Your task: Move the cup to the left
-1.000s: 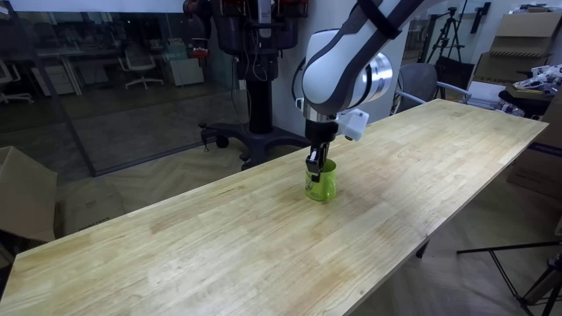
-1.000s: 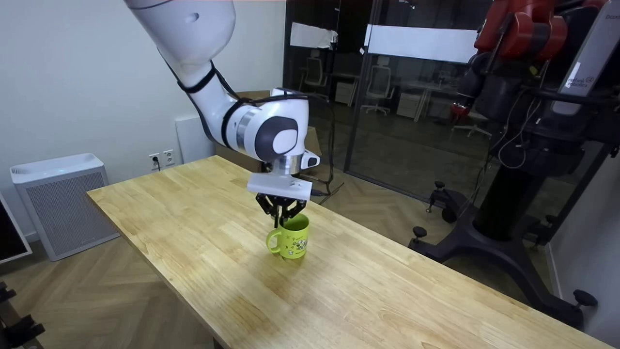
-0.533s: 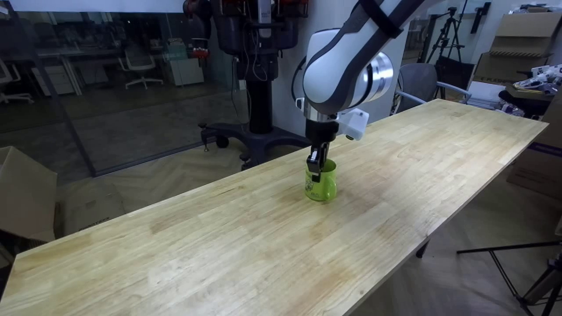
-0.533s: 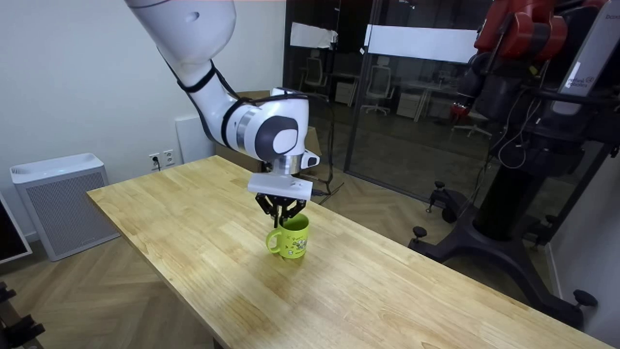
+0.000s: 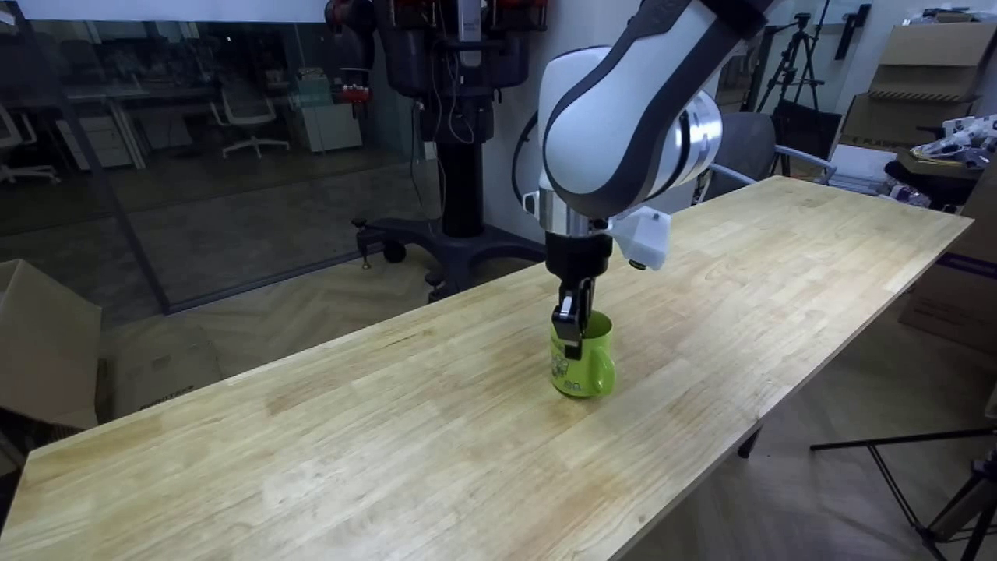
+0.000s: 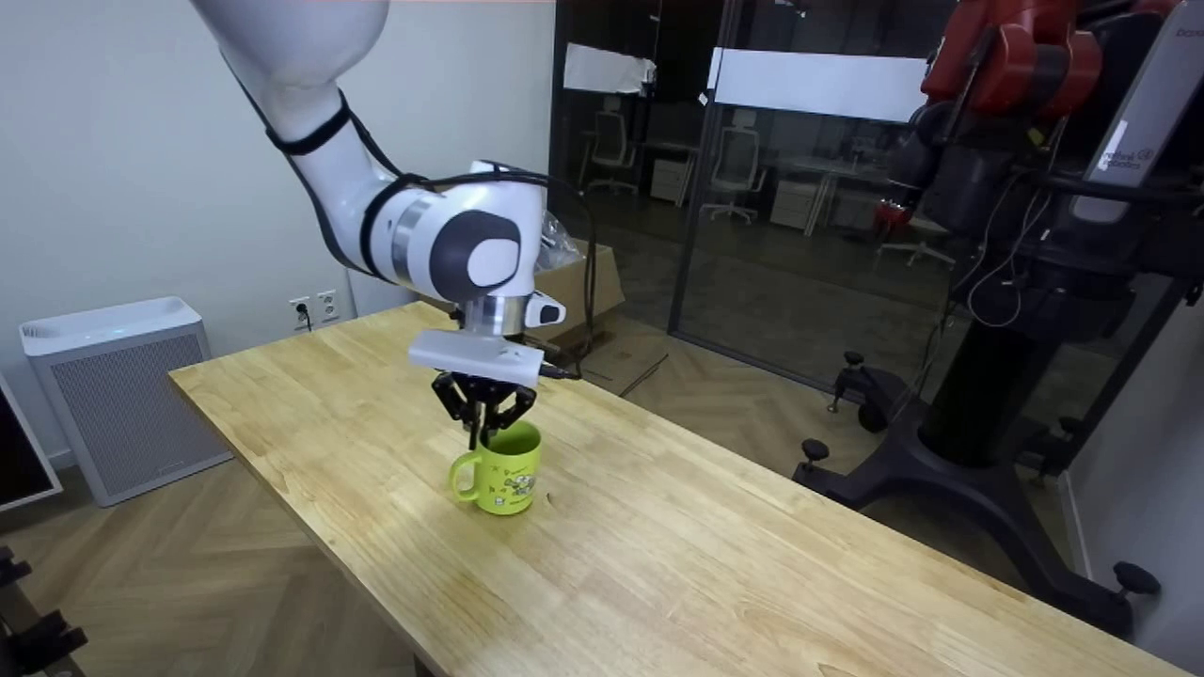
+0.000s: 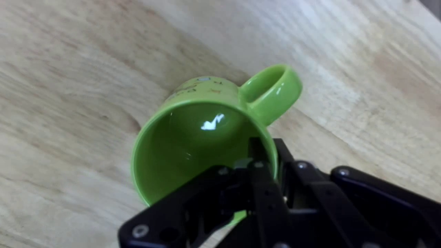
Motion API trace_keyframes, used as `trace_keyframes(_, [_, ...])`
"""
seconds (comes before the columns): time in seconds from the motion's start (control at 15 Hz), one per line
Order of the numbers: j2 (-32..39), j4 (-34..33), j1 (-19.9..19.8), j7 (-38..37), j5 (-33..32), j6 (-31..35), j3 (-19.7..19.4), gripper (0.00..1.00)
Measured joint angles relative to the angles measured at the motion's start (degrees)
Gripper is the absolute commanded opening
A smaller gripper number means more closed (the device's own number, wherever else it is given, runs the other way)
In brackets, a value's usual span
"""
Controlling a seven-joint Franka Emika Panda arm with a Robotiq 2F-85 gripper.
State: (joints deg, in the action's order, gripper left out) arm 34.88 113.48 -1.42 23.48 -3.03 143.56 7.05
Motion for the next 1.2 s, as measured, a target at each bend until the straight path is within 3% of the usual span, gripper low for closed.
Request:
trace_keyframes(0.27, [-3.75, 7.36, 3.58, -5.97, -0.13, 3.94, -0.12, 0.03])
trace_keyframes(0.73, [-4.1, 10.84, 8.81, -15.84, -1.4, 13.34, -3.3, 0.03])
trace_keyframes(0.8, [-4.12, 11.03, 8.99, -16.35, -1.4, 13.76, -3.46, 0.35])
trace_keyframes(0.93, [-4.28, 11.41, 9.03, -16.84, -1.39, 14.34, -3.55, 0.42])
trace_keyframes(1.2, [-6.02, 13.08, 9.27, -17.96, -1.45, 14.56, -3.92, 0.7])
